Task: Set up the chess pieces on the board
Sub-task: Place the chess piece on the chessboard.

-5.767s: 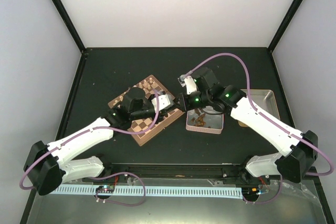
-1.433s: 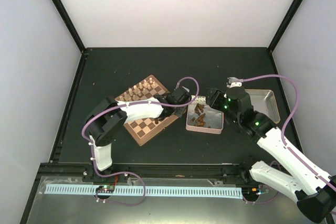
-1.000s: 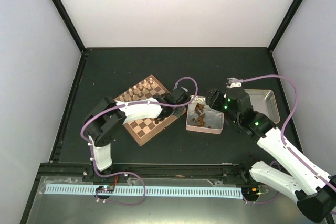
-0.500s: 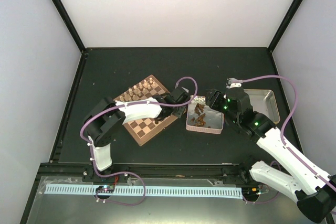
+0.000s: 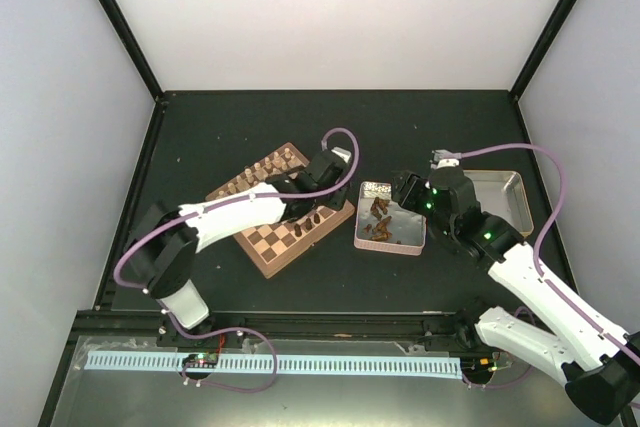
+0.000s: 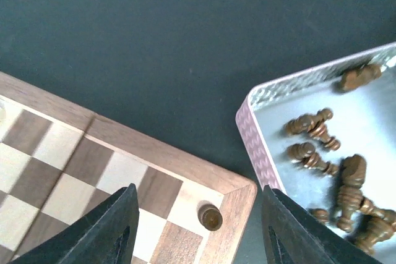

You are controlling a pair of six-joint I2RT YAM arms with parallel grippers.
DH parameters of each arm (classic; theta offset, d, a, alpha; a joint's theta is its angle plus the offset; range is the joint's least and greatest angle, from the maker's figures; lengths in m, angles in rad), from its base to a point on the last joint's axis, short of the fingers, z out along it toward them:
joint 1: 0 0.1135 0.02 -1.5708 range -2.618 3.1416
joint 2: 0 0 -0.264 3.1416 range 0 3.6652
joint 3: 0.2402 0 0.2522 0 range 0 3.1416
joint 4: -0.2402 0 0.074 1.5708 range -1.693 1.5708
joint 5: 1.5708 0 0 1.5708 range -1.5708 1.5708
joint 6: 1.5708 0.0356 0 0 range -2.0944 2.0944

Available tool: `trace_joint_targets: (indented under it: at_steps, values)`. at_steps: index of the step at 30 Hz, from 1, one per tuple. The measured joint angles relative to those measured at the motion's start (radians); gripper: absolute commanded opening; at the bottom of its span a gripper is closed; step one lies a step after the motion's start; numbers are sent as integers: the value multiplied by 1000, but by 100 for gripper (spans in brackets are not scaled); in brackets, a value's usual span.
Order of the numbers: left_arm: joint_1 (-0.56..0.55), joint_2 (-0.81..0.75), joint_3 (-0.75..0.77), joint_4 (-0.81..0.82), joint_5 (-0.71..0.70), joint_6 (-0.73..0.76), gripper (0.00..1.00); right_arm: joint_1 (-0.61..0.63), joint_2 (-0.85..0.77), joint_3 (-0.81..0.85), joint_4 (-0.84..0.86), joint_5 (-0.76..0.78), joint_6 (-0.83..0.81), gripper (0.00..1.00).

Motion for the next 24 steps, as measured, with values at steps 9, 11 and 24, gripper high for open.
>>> trace_joint_targets:
  at_steps: [9, 11, 24]
  values:
    - [37, -134, -40, 1, 49, -14, 64, 0, 58, -13, -4, -7, -11, 64]
    - [45, -145, -57, -2, 84, -13, 64, 0, 91, -13, -7, -20, -16, 64]
    - [49, 33, -12, -107, 193, 82, 63, 0, 167, -25, -23, -47, -19, 64]
